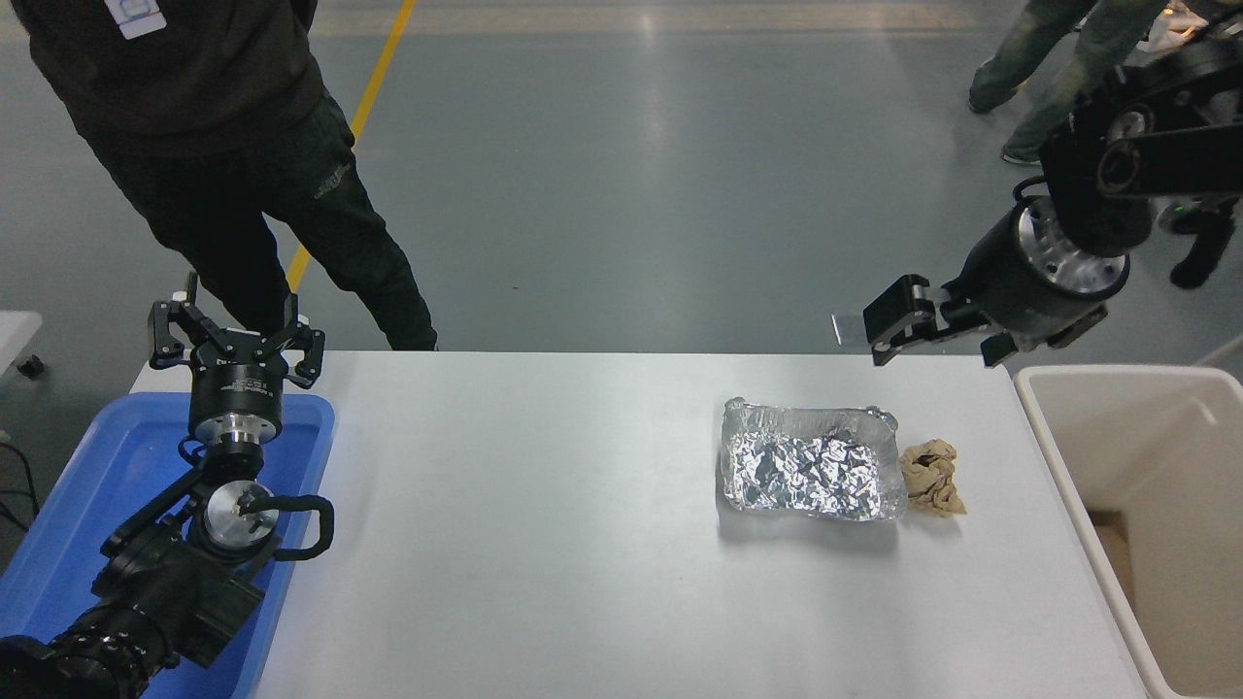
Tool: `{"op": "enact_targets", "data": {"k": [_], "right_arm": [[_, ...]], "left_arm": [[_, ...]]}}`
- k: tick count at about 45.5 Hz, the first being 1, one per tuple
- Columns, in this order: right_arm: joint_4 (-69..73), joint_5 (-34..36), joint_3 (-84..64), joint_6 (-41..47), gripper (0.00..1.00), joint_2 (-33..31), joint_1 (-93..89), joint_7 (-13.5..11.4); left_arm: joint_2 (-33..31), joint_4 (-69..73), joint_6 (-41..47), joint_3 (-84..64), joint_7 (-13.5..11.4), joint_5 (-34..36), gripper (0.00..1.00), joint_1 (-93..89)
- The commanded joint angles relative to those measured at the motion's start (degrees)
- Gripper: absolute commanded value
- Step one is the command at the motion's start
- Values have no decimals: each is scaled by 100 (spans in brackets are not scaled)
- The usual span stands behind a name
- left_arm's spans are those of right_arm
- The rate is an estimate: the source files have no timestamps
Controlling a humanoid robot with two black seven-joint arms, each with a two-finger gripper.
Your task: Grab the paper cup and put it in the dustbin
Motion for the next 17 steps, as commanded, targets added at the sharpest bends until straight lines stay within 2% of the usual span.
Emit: {"op": "enact_targets", "data": {"k": [1, 17], "right_arm": [[598, 459, -76, 324, 100, 180, 630, 3], [730, 468, -208, 333, 100, -234, 753, 12]], "left_arm": [[-1, -1, 7, -9, -3, -2, 99, -9], [-1, -1, 7, -9, -12, -11, 99, 0]]}}
